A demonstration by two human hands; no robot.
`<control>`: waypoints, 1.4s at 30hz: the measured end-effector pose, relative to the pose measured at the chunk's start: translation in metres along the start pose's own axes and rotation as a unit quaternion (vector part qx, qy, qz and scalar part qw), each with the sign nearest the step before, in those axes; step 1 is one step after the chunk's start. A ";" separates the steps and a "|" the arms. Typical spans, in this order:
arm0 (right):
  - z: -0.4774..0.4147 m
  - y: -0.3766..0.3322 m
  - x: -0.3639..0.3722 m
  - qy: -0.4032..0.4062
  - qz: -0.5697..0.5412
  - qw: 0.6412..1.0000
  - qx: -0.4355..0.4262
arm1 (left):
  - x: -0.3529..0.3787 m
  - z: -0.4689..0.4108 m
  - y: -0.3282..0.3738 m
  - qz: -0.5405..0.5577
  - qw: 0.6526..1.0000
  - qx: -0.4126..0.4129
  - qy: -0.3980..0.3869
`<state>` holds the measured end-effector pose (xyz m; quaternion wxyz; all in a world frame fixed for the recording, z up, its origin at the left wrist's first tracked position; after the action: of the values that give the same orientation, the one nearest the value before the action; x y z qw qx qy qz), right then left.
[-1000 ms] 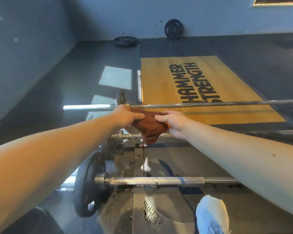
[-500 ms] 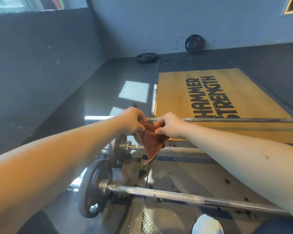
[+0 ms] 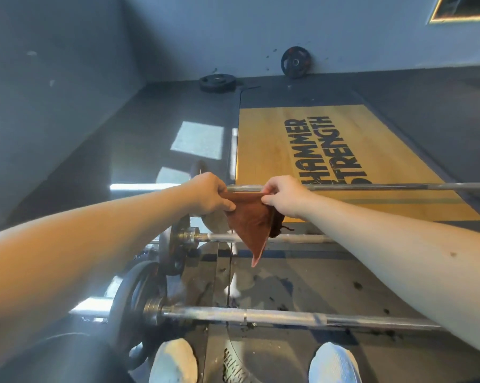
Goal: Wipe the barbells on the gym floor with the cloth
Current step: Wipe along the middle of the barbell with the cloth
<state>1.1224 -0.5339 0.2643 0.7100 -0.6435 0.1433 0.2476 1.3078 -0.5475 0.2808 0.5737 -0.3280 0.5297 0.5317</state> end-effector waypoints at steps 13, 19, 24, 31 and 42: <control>-0.010 0.091 0.088 -0.147 -0.280 0.927 0.200 | 0.108 -0.055 -0.044 0.135 0.987 0.033 -0.085; -0.022 0.140 0.126 -0.140 -0.457 0.841 0.253 | 0.170 -0.067 -0.047 0.275 0.953 -0.071 -0.106; -0.032 0.186 0.151 -0.113 -0.444 0.849 0.265 | 0.199 -0.071 -0.064 0.253 0.959 -0.063 -0.110; -0.055 0.199 0.131 -0.118 -0.397 0.878 0.241 | 0.211 -0.084 -0.064 0.195 0.970 0.006 -0.147; -0.094 0.174 0.105 -0.181 -0.289 0.916 0.211 | 0.211 -0.108 -0.065 -0.017 0.991 0.075 -0.112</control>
<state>1.1278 -0.6000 0.0501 0.8837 -0.4360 -0.1310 0.1082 1.3159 -0.6077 0.0430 0.6611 -0.2315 0.4949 0.5142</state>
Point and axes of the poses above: each hand's wrist, its own z-axis away from the middle knuckle, its own x-axis out of the palm, y = z × x, the point moved 8 cm from there along -z, towards the middle knuckle, and after that the axes turned 13 degrees about -z, right-handed, at the moved point
